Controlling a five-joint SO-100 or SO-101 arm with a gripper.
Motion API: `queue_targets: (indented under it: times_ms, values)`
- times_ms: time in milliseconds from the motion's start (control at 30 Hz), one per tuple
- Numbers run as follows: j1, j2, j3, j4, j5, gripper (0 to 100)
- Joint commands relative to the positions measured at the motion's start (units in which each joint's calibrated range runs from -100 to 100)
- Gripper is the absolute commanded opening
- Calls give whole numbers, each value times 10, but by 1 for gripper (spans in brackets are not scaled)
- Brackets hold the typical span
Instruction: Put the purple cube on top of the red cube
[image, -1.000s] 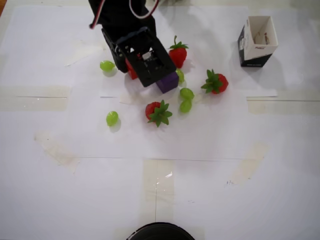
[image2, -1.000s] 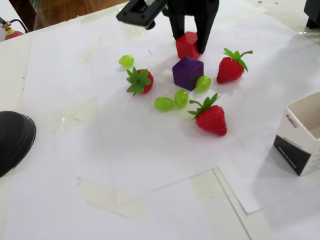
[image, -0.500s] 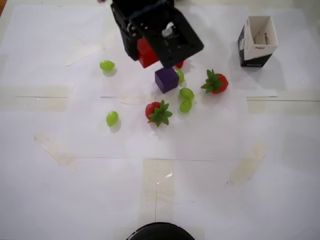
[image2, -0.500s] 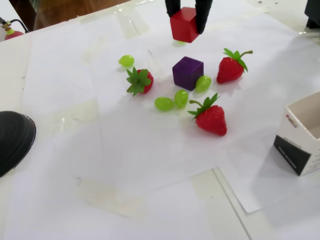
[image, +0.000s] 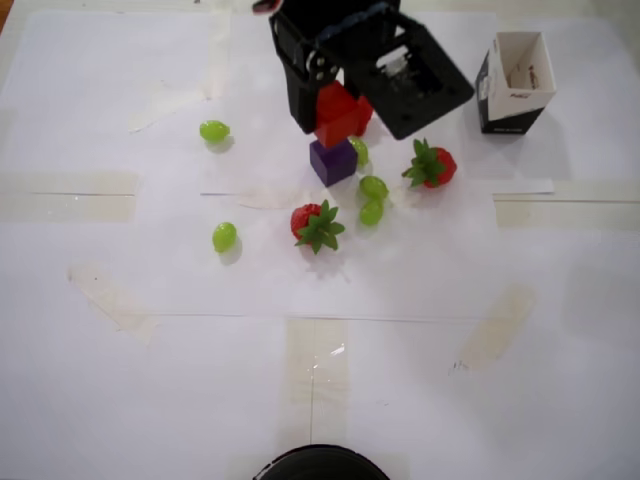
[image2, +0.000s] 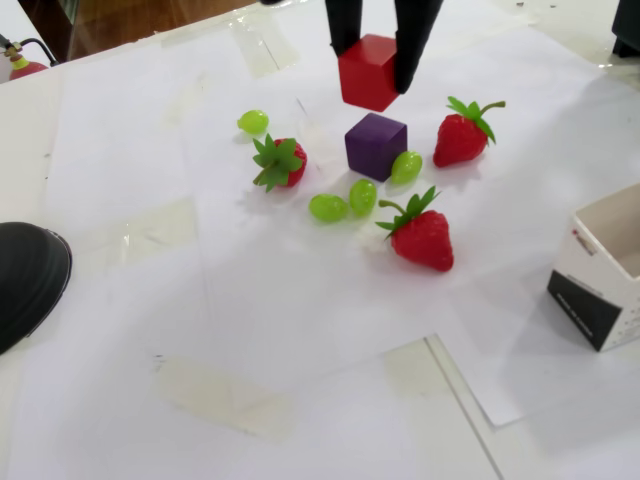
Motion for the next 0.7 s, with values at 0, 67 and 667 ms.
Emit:
queue_targets:
  times_ms: [0,67,667]
  values:
    - [-1,-47,23,-33,-3,5]
    - [-1,-47,42,-47,-2,5]
    - [67,-57,66,-68,26,5]
